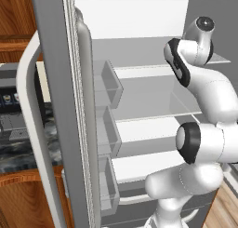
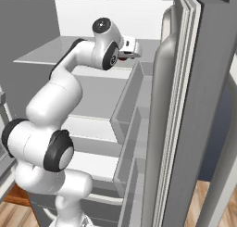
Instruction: Gather the eggplant and carrot from the fridge and place them on a tray on the dining counter. Then gather the steak and chicken drumstick from the fridge and place them on the other tray.
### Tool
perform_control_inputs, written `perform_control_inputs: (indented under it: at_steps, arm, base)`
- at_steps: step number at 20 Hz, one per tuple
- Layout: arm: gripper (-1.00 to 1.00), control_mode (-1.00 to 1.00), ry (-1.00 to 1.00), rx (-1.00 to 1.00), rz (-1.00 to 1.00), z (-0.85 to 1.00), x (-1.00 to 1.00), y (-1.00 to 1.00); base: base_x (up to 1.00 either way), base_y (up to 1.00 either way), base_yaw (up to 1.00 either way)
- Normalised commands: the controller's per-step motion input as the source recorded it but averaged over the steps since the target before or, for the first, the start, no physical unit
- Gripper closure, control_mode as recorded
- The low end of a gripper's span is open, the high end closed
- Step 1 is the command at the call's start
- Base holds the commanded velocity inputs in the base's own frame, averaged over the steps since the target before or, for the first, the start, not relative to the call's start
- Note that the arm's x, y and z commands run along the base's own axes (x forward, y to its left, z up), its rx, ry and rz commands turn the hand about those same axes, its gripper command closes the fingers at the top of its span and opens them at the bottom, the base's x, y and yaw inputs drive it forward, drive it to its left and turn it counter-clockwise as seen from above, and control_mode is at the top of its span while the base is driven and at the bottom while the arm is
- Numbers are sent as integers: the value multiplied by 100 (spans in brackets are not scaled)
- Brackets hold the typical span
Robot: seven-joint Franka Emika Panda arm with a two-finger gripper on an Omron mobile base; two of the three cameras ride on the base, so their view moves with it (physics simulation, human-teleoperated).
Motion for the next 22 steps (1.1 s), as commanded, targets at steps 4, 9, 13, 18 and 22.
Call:
perform_control_inputs:
  at_steps: [4,9,13,18,22]
  arm:
    - [-100,-100,3,0,3,-16,49,-10]
    - [100,-100,4,0,3,-25,22,-2]
    - [100,-100,0,0,4,-25,2,0]
    - [100,-100,-5,0,8,-17,-15,0]
    - [100,-100,-15,0,8,-3,-65,0]
  base:
    - [0,0,0]
    - [0,0,0]
    - [0,0,0]
    - [0,0,0]
    - [0,0,0]
